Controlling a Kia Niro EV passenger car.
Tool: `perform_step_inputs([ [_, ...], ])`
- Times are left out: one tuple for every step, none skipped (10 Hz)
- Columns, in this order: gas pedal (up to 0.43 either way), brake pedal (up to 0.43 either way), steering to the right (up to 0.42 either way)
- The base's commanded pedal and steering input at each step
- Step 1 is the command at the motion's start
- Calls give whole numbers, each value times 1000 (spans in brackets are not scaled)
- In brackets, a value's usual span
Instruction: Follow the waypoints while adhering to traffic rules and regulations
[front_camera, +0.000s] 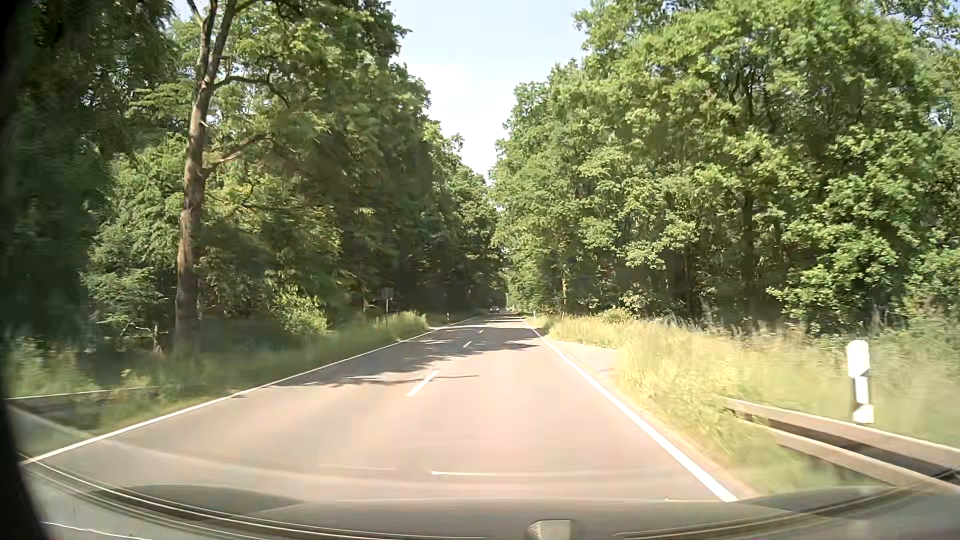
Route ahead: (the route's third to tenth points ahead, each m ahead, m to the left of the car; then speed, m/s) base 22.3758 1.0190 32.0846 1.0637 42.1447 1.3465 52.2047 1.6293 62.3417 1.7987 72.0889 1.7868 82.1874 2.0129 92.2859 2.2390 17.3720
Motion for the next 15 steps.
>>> perform_step_inputs([
  [150, 30, -1],
  [169, 30, -1],
  [177, 30, 0],
  [177, 30, 0],
  [189, 30, -1],
  [189, 30, -1],
  [189, 30, 0],
  [189, 30, 0],
  [189, 30, 0],
  [189, 30, 0],
  [189, 30, 0],
  [189, 30, 0],
  [189, 30, 0],
  [189, 30, 0],
  [189, 30, 0],
])
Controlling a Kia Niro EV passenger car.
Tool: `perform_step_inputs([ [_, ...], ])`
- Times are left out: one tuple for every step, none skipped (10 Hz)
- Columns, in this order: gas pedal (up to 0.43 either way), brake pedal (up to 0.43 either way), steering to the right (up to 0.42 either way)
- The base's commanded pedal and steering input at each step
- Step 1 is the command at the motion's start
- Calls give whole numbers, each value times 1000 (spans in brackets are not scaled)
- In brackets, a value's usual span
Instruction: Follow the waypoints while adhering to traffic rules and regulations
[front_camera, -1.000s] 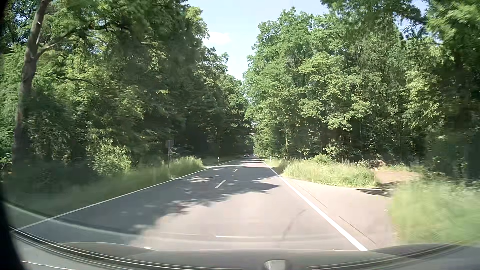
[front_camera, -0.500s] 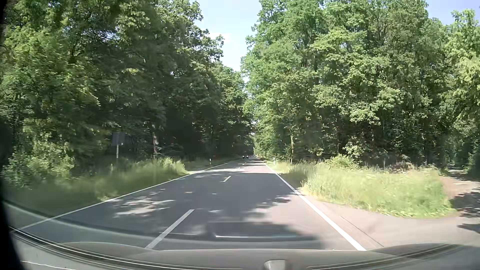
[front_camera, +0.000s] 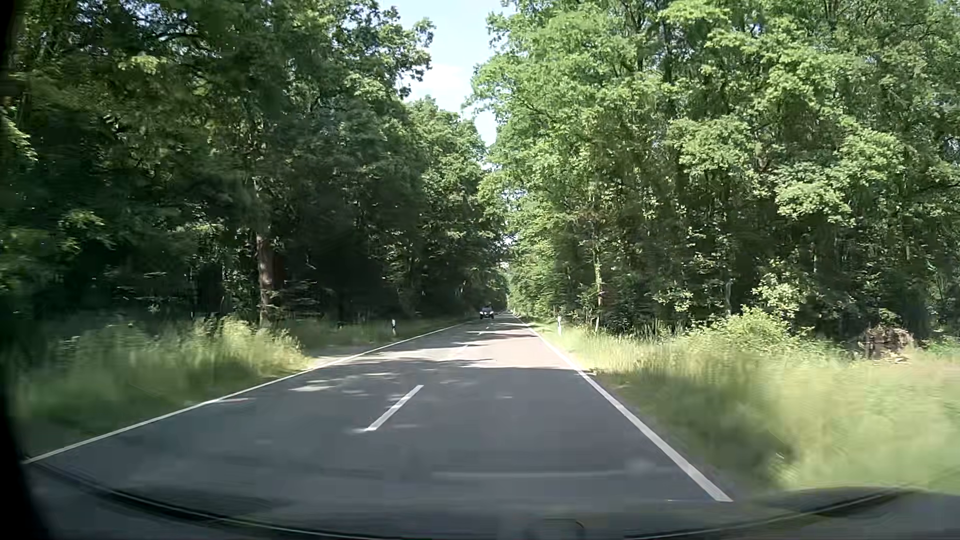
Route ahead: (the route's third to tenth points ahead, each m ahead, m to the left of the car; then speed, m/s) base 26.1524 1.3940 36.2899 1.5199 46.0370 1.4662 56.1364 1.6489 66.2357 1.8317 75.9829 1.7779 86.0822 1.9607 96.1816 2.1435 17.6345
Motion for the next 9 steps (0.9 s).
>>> perform_step_inputs([
  [189, 30, 0],
  [189, 30, 0],
  [189, 30, 0],
  [189, 30, 0],
  [189, 30, 0],
  [189, 30, 0],
  [189, 30, 0],
  [189, 30, 0],
  [189, 30, 0],
])
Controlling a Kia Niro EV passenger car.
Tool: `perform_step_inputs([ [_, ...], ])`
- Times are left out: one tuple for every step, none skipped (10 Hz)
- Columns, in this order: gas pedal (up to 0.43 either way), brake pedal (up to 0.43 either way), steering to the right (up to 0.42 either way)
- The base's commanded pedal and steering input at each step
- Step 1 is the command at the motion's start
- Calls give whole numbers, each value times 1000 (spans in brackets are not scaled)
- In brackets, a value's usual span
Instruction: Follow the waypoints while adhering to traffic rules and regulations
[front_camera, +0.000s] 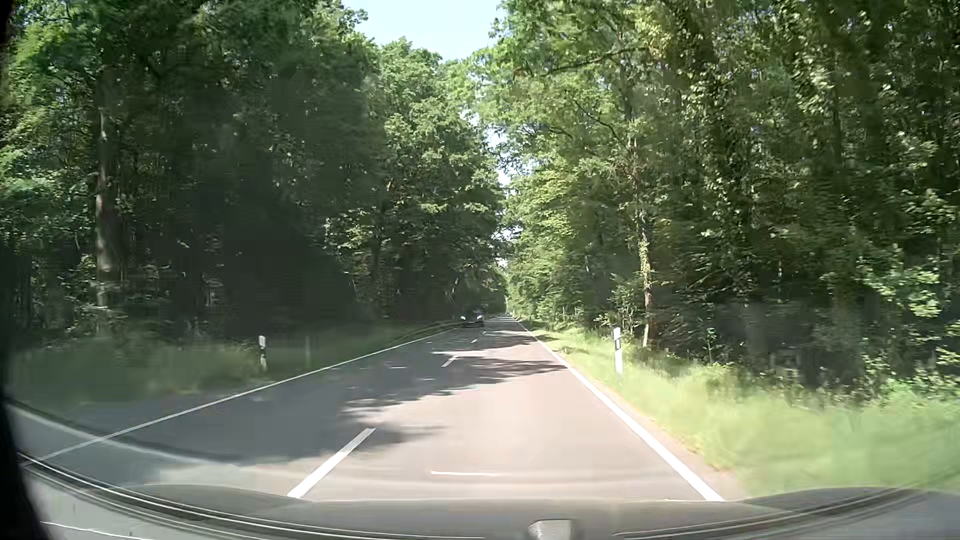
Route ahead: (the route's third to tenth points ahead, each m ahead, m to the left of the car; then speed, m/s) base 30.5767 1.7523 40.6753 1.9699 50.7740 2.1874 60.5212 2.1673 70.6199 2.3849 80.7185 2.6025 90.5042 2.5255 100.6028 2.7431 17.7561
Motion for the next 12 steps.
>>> perform_step_inputs([
  [189, 30, 0],
  [189, 30, 0],
  [189, 30, 0],
  [189, 30, 0],
  [189, 30, 0],
  [189, 30, -1],
  [169, 30, -3],
  [157, 30, -3],
  [157, 30, -3],
  [157, 30, -3],
  [157, 30, -3],
  [150, 30, -3],
])
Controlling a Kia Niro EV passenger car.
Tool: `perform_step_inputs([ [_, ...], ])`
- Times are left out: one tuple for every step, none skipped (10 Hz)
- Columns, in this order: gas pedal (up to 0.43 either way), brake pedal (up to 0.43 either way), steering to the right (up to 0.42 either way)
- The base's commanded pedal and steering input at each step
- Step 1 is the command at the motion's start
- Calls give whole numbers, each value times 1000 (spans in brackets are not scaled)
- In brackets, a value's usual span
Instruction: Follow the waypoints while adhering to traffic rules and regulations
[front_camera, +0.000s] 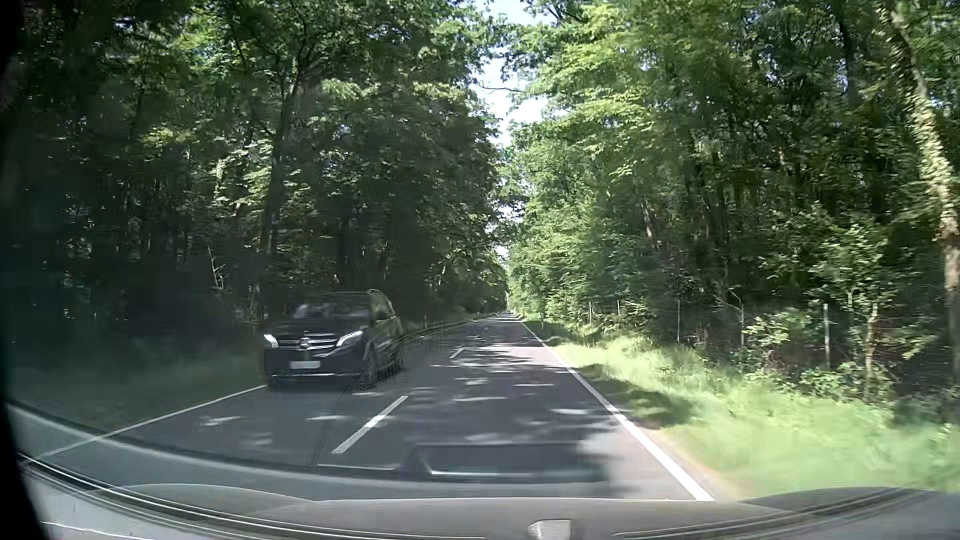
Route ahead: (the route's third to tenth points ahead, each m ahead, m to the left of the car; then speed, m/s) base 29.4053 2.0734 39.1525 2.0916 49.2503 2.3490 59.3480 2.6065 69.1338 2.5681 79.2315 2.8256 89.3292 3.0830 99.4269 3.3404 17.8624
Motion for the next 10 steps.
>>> perform_step_inputs([
  [138, 30, -2],
  [130, 30, -2],
  [118, 30, -2],
  [110, 30, -2],
  [98, 30, -1],
  [98, 30, 0],
  [98, 30, 0],
  [98, 30, 0],
  [98, 30, 0],
  [98, 30, 0],
])
